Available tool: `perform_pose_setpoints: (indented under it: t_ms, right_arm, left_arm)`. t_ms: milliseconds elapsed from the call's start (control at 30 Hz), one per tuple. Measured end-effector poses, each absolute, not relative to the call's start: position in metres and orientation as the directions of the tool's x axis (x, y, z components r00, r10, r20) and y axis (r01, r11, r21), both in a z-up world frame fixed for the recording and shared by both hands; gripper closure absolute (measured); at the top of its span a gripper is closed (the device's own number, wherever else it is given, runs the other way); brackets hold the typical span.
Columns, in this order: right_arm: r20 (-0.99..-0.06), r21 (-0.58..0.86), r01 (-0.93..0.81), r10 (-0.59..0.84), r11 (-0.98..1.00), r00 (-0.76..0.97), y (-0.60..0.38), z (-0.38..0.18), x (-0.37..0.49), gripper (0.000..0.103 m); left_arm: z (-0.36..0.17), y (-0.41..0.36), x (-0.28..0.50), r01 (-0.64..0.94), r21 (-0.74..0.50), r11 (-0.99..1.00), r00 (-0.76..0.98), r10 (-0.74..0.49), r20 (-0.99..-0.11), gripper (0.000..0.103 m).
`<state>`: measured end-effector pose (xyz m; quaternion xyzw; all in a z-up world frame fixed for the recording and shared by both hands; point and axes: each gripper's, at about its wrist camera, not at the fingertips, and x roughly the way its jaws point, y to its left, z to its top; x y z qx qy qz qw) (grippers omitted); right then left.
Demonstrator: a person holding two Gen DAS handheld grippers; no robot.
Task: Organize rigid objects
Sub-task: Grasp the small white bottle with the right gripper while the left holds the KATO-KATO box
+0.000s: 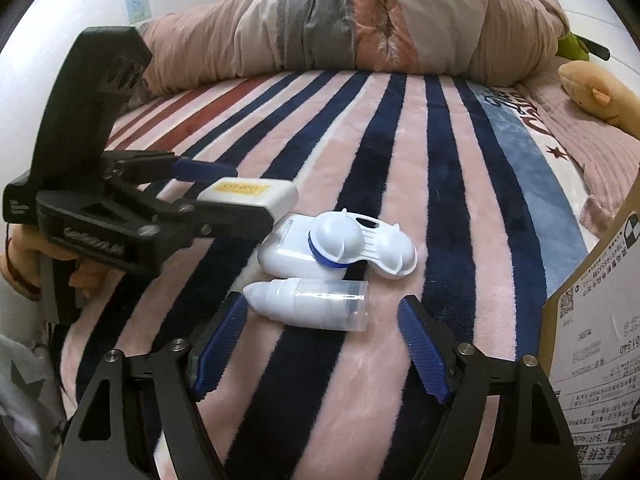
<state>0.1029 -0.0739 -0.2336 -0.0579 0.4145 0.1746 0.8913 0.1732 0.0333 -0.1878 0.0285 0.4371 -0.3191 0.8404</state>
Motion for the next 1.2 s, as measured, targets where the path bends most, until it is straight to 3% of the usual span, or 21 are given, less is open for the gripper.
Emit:
perform_pose_setpoints:
  t_ms: [333, 567, 633, 833, 1200]
  right_arm:
    - [-0.763, 0.058, -0.377, 0.285, 0.925, 0.581, -0.077, -0.231, 0.093, 0.035]
    - [-0.760, 0.033, -0.357, 0.255, 0.934, 0.597, -0.066, -0.236, 0.102, 0.034]
    - [-0.755, 0.024, -0.348, 0.245, 0.937, 0.609, -0.063, -0.237, 0.102, 0.042]
    - [-0.745, 0.012, -0.361, 0.249, 0.933, 0.619, -0.054, -0.227, 0.094, 0.042]
    - [-0.628, -0.024, -0.449, 0.336, 0.893, 0.702, -0.034, -0.136, 0.033, 0.042]
  left_arm:
    - [-0.186, 0.035, 0.128, 0.554, -0.124, 0.823, 0.421, -0.405, -0.812, 0.017]
    - [-0.186, 0.057, 0.114, 0.487, -0.143, 0.862, 0.445, -0.385, -0.808, 0.017]
    - [-0.186, 0.060, 0.114, 0.478, -0.144, 0.866, 0.450, -0.383, -0.807, 0.017]
    - [-0.175, 0.068, 0.108, 0.460, -0.135, 0.878, 0.477, -0.373, -0.796, 0.017]
    - [-0.068, 0.077, 0.052, 0.461, -0.067, 0.885, 0.625, -0.377, -0.684, 0.017]
